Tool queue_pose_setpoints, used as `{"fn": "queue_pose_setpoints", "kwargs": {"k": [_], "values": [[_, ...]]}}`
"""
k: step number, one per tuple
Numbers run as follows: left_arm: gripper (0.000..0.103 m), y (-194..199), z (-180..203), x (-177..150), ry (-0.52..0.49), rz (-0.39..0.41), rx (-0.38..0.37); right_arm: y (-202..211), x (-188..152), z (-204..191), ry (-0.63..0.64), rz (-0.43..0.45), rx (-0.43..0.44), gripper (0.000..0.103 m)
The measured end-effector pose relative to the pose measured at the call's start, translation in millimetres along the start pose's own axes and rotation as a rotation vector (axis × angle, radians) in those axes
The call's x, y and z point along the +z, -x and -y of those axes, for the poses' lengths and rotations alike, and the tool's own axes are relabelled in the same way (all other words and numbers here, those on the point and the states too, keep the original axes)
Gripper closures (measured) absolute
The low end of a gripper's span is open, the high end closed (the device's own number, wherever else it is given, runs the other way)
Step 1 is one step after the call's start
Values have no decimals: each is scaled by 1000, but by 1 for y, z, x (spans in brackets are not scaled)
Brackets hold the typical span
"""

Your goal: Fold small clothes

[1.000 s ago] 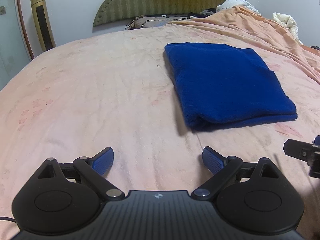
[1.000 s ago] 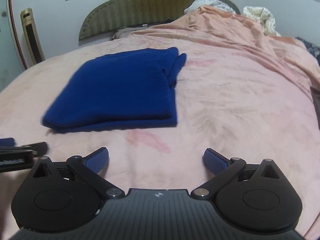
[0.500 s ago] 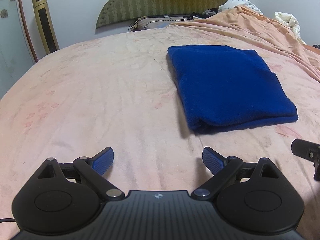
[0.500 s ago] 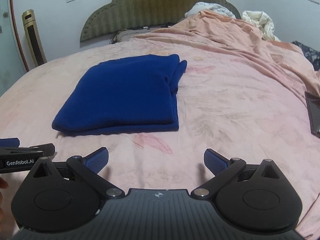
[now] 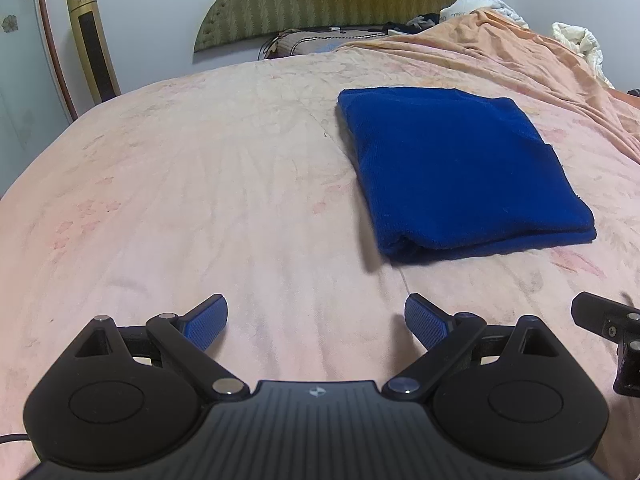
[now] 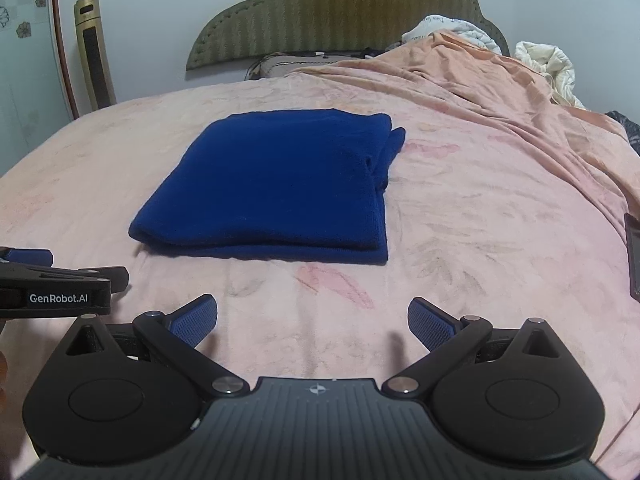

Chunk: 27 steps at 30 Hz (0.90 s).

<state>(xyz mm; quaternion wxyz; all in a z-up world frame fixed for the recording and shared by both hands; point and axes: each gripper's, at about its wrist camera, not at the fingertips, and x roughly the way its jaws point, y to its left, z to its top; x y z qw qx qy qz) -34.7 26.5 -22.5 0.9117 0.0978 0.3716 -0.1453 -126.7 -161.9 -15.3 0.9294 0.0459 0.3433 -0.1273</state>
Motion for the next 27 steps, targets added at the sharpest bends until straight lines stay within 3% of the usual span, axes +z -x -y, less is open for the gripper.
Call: {"fn": "queue_pose_setpoints", "kwargs": {"k": [8,27], "values": [[7,5,1,0,-3,1,16,3,-1,-4,45,14,-46,0],[7,8,4,-2,-19,0,34,7,-2,0,12,22,-22,0]]}}
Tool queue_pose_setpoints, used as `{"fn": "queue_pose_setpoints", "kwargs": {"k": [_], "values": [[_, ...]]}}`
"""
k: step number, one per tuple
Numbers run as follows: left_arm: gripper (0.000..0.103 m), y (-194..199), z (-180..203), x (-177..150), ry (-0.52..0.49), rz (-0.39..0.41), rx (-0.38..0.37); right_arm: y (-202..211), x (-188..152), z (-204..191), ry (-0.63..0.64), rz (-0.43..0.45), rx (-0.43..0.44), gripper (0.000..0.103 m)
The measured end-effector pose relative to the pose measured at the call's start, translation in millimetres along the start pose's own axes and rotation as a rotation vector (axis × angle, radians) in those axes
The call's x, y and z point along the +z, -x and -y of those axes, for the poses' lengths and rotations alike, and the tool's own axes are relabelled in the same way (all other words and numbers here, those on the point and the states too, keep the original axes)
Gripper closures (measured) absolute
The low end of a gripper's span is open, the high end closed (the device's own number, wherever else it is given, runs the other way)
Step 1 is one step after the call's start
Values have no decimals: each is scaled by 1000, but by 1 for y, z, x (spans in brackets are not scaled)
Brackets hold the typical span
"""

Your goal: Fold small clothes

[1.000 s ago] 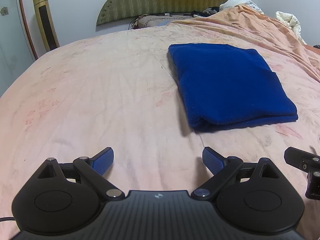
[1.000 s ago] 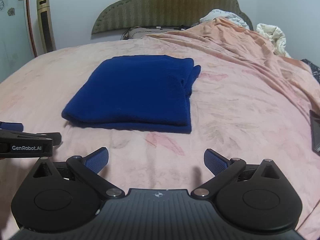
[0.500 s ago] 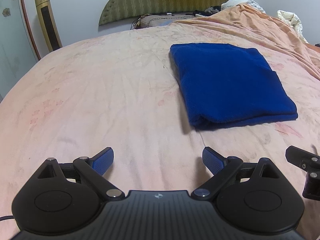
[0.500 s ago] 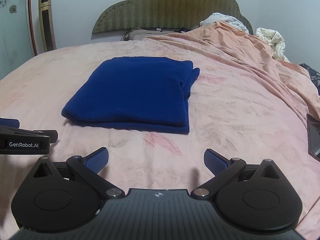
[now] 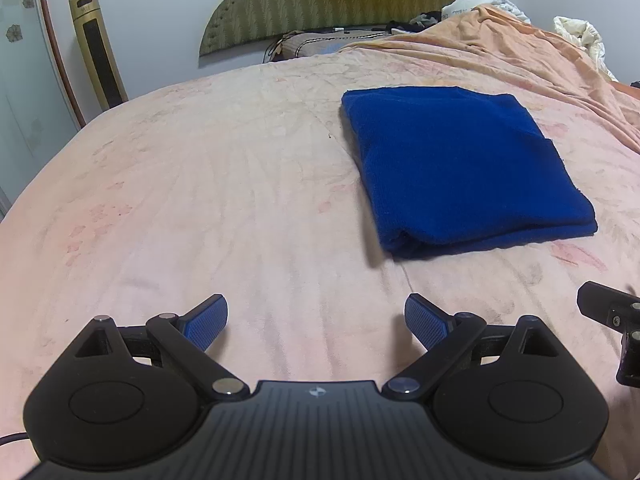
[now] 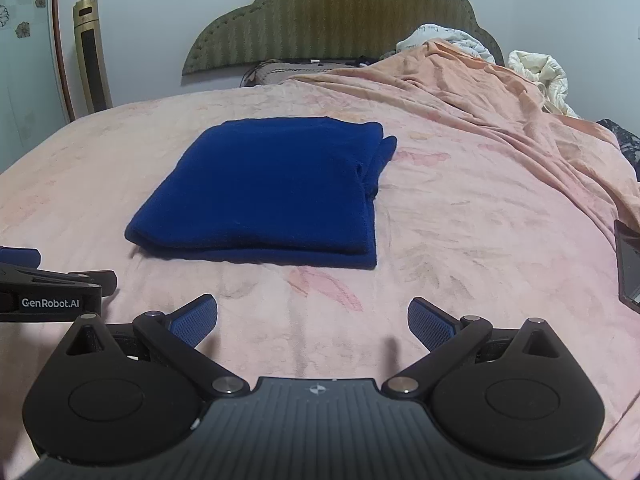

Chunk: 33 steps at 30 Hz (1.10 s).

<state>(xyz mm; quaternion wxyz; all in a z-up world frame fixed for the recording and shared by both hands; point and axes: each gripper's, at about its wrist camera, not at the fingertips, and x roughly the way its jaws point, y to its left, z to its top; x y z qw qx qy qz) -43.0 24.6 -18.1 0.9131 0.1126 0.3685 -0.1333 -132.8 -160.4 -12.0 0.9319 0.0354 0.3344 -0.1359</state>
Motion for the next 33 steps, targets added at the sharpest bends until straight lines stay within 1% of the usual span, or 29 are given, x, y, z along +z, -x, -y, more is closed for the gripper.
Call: {"fn": "queue_pose_setpoints", "kwargs": {"k": [26,33], "values": [[7,4,-3,0,3,13,19,2,0,-3,-12,7,20,0],[7,8,-5,4,-6,49,27,1,2,-5,-11,6,23,0]]}}
